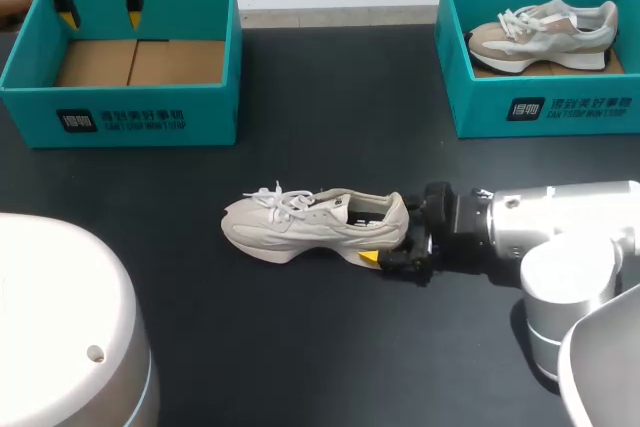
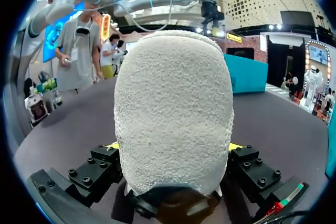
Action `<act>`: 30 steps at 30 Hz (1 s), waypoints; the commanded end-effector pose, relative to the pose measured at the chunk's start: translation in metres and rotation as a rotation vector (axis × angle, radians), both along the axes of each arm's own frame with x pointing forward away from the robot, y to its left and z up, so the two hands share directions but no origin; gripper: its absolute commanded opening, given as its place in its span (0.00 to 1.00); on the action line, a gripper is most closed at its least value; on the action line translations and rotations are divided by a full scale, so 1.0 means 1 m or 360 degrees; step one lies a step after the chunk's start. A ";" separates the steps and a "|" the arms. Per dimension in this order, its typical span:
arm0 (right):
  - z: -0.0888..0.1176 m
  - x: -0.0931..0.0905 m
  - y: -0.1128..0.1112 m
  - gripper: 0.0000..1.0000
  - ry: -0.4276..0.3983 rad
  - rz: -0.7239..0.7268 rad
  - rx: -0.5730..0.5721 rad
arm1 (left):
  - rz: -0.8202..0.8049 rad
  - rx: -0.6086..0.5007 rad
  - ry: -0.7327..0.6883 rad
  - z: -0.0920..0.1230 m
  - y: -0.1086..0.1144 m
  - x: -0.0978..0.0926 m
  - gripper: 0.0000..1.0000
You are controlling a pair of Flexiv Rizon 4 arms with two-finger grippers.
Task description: Take the shoe out of the shoebox, open the shoe tongue, remove and reinsert the insole, then place the shoe into the shoebox
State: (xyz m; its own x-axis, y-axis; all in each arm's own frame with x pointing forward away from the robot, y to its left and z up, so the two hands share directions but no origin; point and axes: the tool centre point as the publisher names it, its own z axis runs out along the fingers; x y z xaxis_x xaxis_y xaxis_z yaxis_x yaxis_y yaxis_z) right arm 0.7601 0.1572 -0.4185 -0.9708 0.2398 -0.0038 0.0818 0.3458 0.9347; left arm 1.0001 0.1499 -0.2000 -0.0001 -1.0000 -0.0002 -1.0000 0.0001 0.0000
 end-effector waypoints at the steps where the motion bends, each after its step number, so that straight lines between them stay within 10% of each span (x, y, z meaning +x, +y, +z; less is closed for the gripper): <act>1: -0.002 0.003 0.003 0.00 -0.0009 0.0015 -0.0006 | 0.0000 0.0000 0.0000 0.000 0.000 0.000 1.00; 30: -0.004 -0.013 -0.054 0.00 -0.0005 0.0320 -0.0025 | 0.0000 0.0000 0.0000 0.000 0.000 0.000 1.00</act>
State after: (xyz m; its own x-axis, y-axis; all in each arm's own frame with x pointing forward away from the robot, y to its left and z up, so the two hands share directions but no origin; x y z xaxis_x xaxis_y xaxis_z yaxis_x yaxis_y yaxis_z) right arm 0.7459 0.1016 -0.4175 -0.9992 0.0391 -0.0070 0.0081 0.3735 0.9276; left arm 1.0001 0.1499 -0.2000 0.0000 -1.0000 -0.0002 -1.0000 0.0000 0.0000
